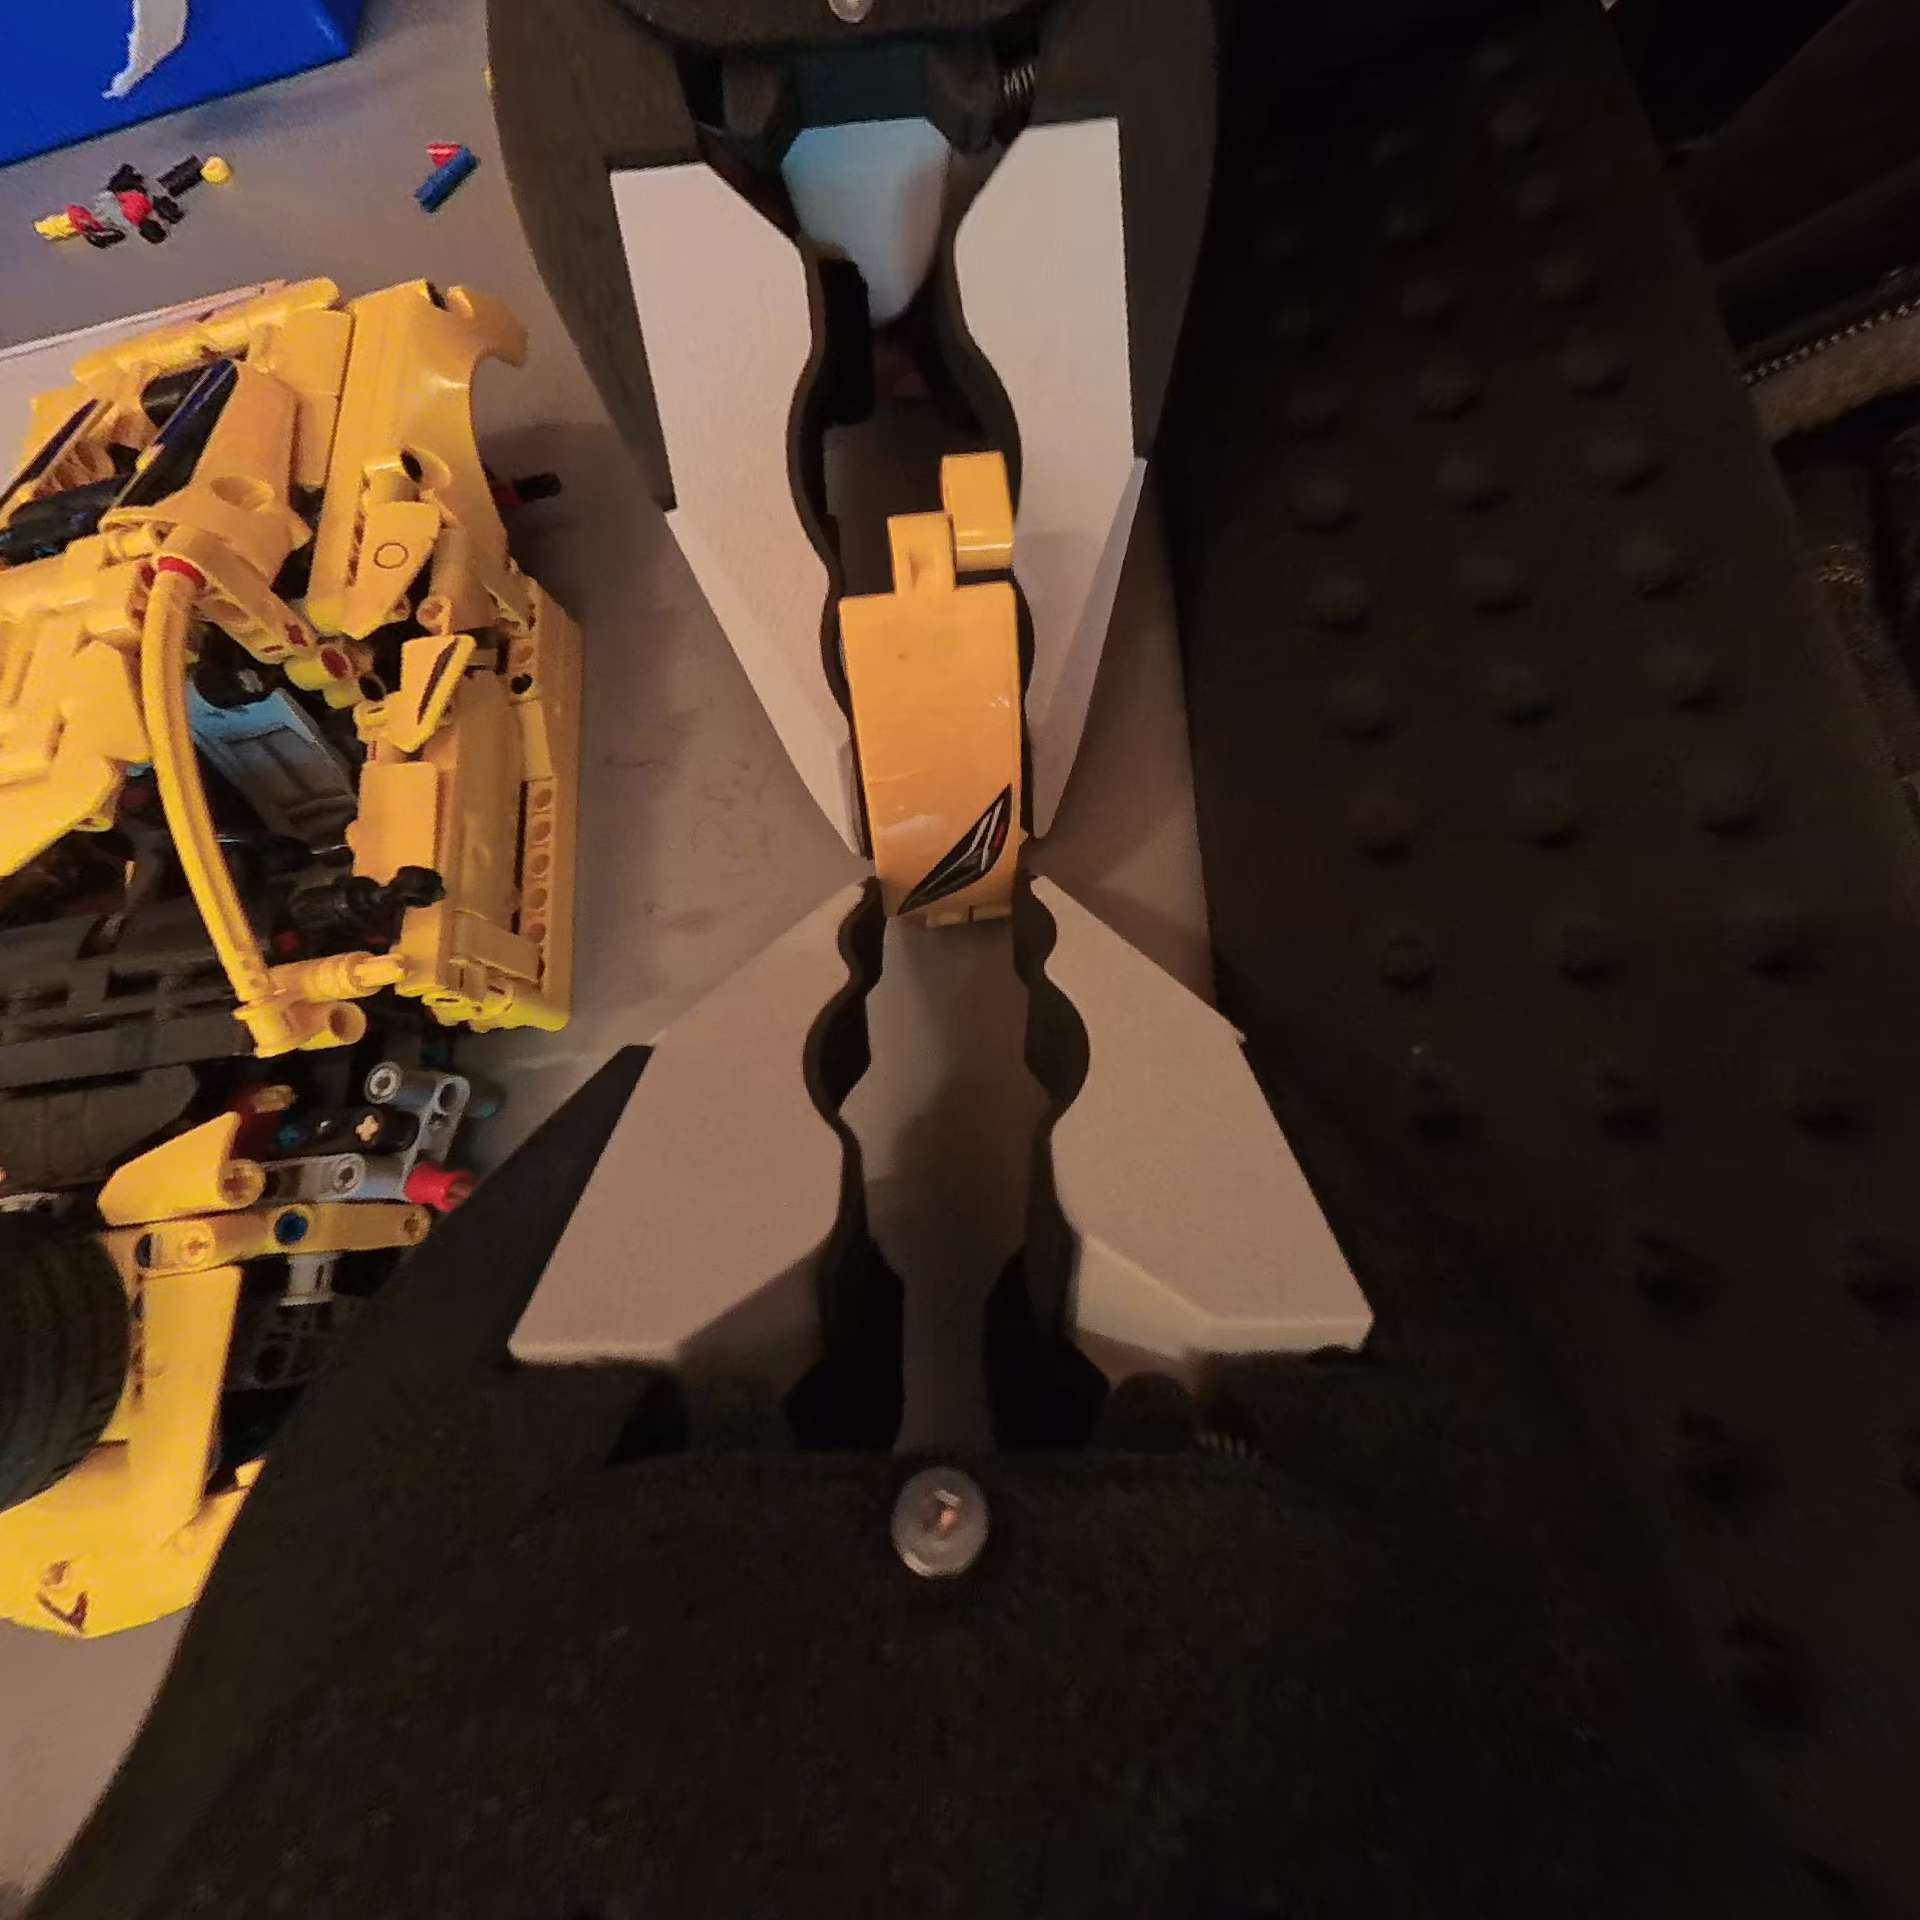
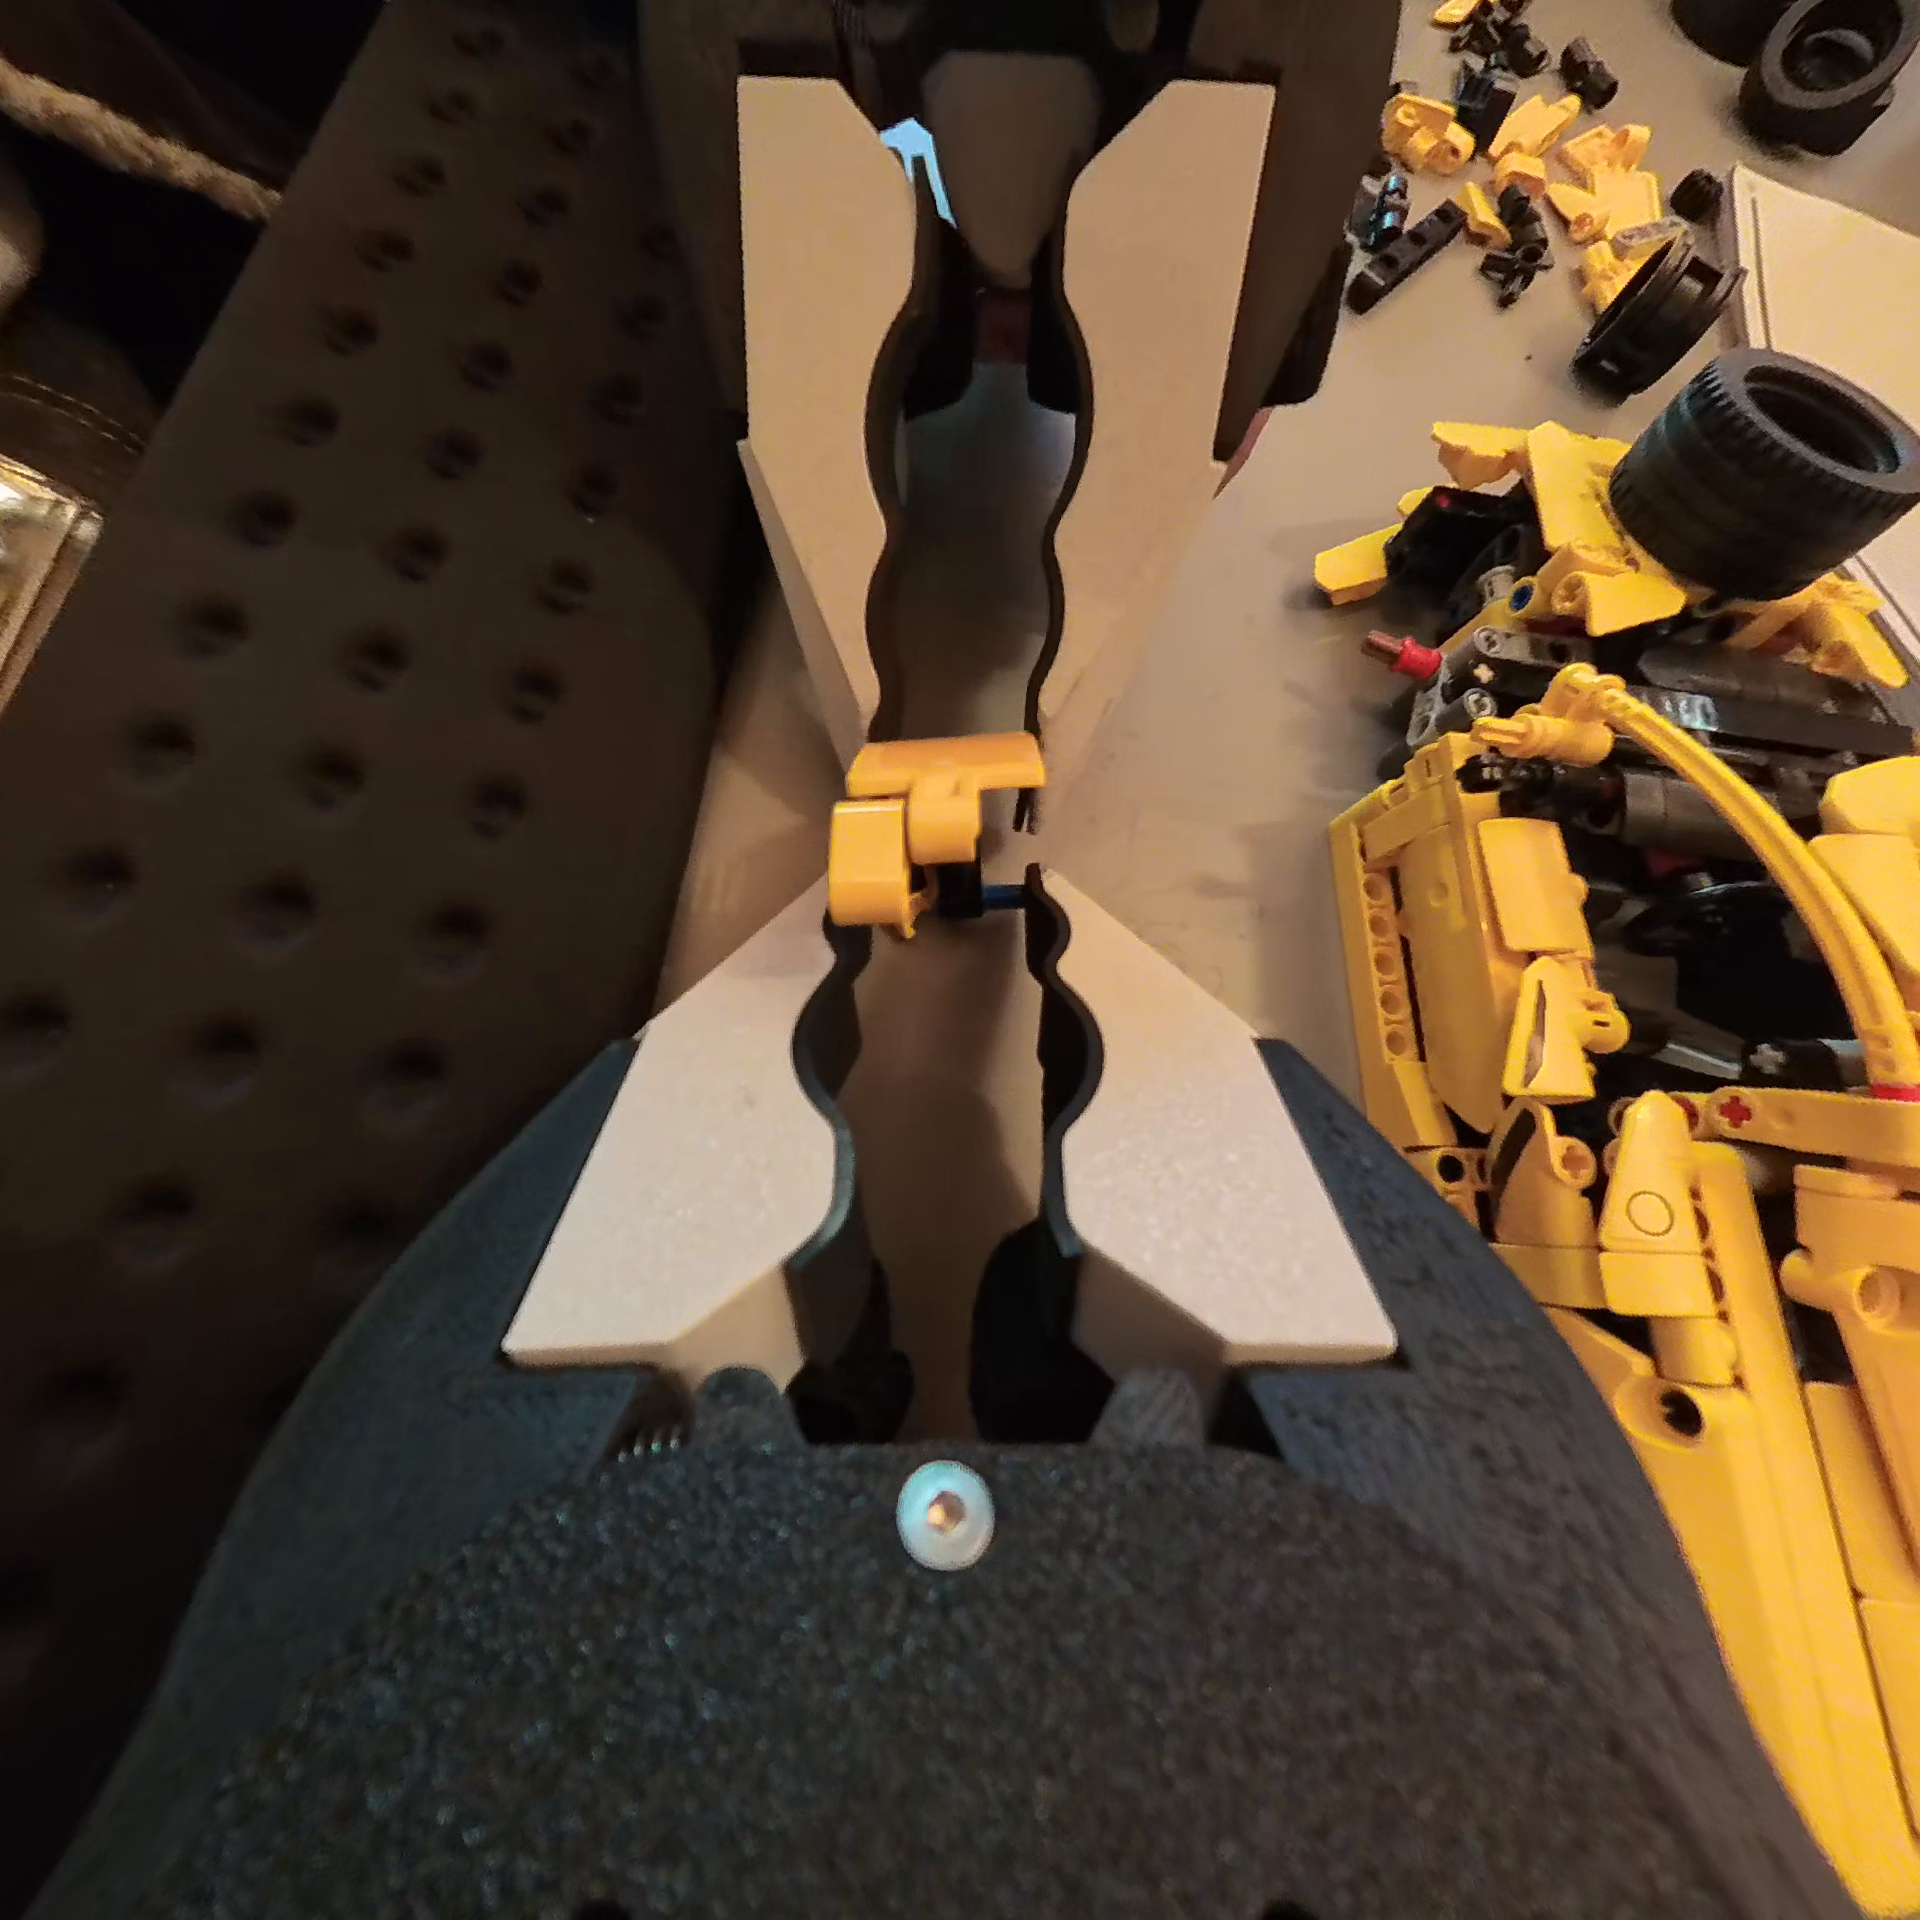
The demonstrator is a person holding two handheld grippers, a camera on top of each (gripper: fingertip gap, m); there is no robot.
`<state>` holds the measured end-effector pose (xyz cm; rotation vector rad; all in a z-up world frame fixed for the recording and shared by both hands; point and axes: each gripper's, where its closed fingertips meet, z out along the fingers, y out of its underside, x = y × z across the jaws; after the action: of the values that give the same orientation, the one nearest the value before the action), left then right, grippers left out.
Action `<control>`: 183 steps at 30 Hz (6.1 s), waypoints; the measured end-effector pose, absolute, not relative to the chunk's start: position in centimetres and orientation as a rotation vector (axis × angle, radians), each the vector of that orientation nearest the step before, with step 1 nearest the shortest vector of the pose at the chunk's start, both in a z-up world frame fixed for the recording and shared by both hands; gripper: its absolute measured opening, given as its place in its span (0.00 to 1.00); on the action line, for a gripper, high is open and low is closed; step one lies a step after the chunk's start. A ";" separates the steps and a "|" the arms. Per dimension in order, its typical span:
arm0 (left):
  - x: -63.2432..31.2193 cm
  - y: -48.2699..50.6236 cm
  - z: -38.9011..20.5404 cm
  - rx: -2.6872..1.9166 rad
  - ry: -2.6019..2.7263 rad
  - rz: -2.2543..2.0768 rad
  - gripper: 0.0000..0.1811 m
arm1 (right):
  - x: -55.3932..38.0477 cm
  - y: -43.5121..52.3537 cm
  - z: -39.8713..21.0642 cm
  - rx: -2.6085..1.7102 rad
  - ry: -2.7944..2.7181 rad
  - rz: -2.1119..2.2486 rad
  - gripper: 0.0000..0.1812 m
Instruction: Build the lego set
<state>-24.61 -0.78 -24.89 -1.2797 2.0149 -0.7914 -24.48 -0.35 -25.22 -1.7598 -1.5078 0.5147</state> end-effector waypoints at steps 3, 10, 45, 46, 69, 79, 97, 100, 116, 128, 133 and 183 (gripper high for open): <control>-24.6 -0.8 -24.7 -1.254 2.015 -0.784 0.13 | -24.5 -0.4 -25.0 -1.766 -1.494 0.550 0.15; -24.6 -1.0 -24.5 -1.247 2.011 -0.808 0.14 | -24.6 -0.4 -24.7 -1.772 -1.472 0.590 0.13; -24.7 -1.3 -24.5 -1.314 2.013 -0.906 0.13 | -24.8 -0.8 -24.7 -1.938 -1.394 0.786 0.13; -24.8 -1.3 -24.5 -1.299 2.021 -0.896 0.13 | -24.9 -0.9 -24.7 -1.938 -1.394 0.799 0.12; -24.7 -1.2 -24.0 -1.461 1.955 -1.059 0.13 | -24.8 -0.6 -24.3 -1.922 -1.426 0.707 0.11; -24.8 -0.5 -19.2 -1.504 1.699 -1.493 0.13 | -25.2 0.1 -19.5 -1.841 -1.116 1.112 0.11; -26.0 1.0 -19.7 -1.675 1.593 -1.564 0.13 | -25.6 4.1 -14.9 -1.769 -0.694 1.215 0.12; -26.1 0.8 -19.6 -1.657 1.607 -1.547 0.13 | -25.2 3.8 -15.0 -1.764 -0.691 1.208 0.09; -27.6 3.5 -16.7 -1.583 1.399 -1.645 0.11 | -21.9 5.2 -16.7 -1.807 -0.596 1.149 0.13; -27.6 3.3 -16.9 -1.585 1.413 -1.661 0.09 | -24.1 4.2 -20.8 -1.849 -0.987 0.730 0.17; -27.7 1.7 -16.2 -1.534 1.453 -1.777 0.09 | -24.8 3.8 -20.4 -1.807 -1.031 0.726 0.19; -27.7 9.6 -17.7 -1.561 1.196 -1.192 0.15 | -2.4 10.4 -18.8 -1.941 -0.046 0.060 0.23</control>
<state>-27.69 9.58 -17.68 -1.5614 1.1958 -1.1916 -2.40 10.42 -18.82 -1.9407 -0.0456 0.0600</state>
